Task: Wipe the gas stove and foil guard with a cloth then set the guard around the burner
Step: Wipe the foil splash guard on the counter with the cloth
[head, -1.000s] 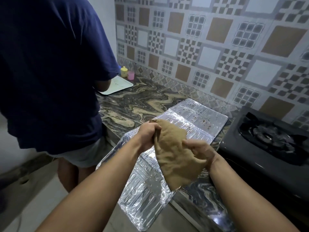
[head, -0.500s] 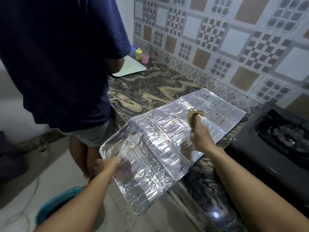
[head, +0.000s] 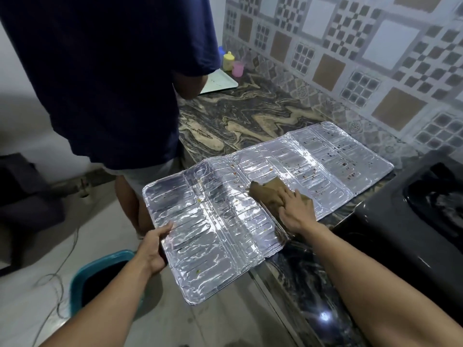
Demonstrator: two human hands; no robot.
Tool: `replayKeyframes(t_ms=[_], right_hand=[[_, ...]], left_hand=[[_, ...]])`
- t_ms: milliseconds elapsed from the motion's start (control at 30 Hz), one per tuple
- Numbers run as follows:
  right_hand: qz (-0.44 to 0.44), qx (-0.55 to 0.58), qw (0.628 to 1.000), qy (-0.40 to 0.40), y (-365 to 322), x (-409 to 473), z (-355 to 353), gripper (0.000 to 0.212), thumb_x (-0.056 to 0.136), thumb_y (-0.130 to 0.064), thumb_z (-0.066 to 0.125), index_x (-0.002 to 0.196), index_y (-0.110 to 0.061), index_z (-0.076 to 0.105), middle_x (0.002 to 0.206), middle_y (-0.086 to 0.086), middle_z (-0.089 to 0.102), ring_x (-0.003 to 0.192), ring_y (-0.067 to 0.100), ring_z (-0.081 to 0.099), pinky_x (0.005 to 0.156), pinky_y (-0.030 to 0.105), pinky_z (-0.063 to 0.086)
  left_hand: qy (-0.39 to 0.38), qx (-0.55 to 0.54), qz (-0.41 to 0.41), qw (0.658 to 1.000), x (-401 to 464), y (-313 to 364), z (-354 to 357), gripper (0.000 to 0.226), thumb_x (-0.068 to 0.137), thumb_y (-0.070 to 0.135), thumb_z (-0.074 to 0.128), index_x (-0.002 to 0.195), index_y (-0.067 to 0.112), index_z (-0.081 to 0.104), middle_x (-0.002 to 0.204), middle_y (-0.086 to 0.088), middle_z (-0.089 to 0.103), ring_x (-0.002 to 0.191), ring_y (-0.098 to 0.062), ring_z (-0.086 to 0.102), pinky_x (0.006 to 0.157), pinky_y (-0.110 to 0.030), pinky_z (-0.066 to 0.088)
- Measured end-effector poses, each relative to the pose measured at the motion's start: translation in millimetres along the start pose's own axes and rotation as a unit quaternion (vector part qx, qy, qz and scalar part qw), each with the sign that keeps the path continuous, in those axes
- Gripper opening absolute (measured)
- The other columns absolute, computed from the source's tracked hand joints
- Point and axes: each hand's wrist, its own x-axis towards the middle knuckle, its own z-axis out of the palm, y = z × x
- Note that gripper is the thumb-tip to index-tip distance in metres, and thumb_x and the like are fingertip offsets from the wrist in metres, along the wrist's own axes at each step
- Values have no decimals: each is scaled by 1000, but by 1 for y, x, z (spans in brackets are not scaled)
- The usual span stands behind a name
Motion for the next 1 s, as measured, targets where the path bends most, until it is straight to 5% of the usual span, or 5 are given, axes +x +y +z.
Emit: replayKeyframes(t_ms=[367,467,600,733,1000], right_hand=[[-74,77,993,48,-57,-47,16,51,95,-26,45,144,-40,35,159,0,21,148,32,6,116,61,0],[-155,0,988,22,-55,-52,26,54,97,-44,39,148,-46,19,161,-11,9,148,29,-4,114,64,-7],[-91,-12,996,24,-36,-33,23,57,98,-47,30,151,-42,10,162,-8,2,149,25,-3,116,61,-1],[-9,51,998,21,-30,-17,18,60,96,-42,33,152,-33,14,162,-6,5,148,27,-5,114,62,-1],[-87,96,991,22,-46,-45,34,48,97,-42,32,143,-29,42,161,-8,9,148,24,-9,113,61,-9]], left_hand=[[-38,-23,4,999,-1,8,1,55,91,44,55,139,17,48,137,-18,54,111,-42,59,76,-56,55],[-58,-31,4,998,-5,11,3,56,95,45,46,137,8,49,133,-21,56,106,-40,62,79,-54,55],[-68,-40,16,997,-7,12,6,58,94,41,45,143,8,43,136,-20,53,85,-34,72,79,-55,56],[-67,-39,30,997,-11,14,10,68,87,42,52,144,9,41,139,-20,52,92,-34,70,72,-54,58],[-53,-23,2,998,-6,19,-8,55,91,49,47,124,7,57,118,-20,66,104,-38,65,92,-60,49]])
